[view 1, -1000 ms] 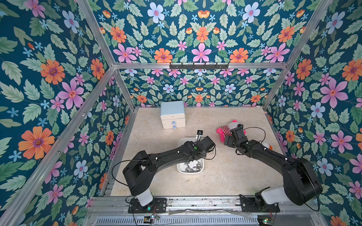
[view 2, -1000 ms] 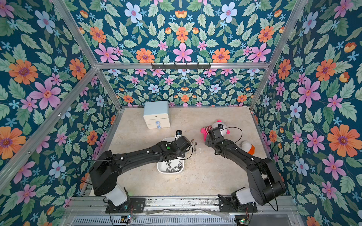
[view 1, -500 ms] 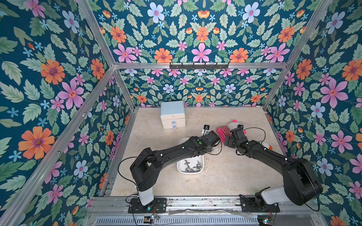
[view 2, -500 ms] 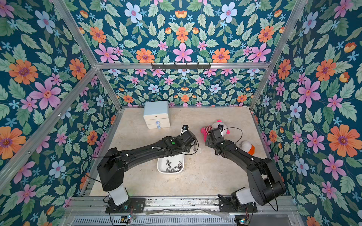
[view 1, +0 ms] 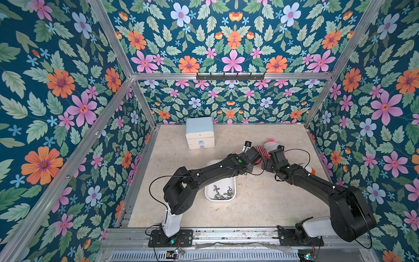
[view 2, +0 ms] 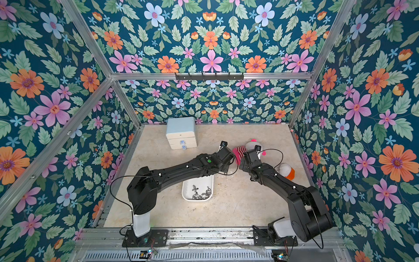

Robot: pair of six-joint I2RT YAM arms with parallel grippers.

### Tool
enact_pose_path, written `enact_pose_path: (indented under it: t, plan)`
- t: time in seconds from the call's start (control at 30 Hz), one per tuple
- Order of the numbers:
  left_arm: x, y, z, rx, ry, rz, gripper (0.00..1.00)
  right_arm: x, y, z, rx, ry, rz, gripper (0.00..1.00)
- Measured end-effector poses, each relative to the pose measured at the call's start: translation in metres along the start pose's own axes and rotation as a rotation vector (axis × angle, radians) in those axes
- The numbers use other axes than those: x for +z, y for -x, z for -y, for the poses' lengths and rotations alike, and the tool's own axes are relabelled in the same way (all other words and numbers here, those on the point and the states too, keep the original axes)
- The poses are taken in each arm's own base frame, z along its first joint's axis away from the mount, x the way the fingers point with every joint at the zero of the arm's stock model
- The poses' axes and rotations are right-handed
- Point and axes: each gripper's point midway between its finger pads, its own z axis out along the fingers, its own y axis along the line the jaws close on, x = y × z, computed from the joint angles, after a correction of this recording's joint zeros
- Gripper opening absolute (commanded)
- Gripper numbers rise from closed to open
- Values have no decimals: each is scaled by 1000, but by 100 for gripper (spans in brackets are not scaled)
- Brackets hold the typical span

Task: Take out the wing nut from the storage box
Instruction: Place the wing nut at the center of the board.

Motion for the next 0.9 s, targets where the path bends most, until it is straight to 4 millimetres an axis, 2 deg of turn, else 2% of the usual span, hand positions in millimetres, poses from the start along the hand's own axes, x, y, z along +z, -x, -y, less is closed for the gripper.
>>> enact_pose_path:
  t: [0.3,0.57,0.77,0.9]
  plan:
    - [23,3,14,1,-18,-14,0,-2,3,12,26,-12,7,99]
    - [45,-6,4,-12,-2,-55,0,-2,3,13,29,-10,5,99]
    - [55,-23,-5,-15,3,-104,0,-1,3,12,25,-9,1,99]
    - [61,-34,-3,-8,-8,-135,0,2,0,12,22,-11,-10,99]
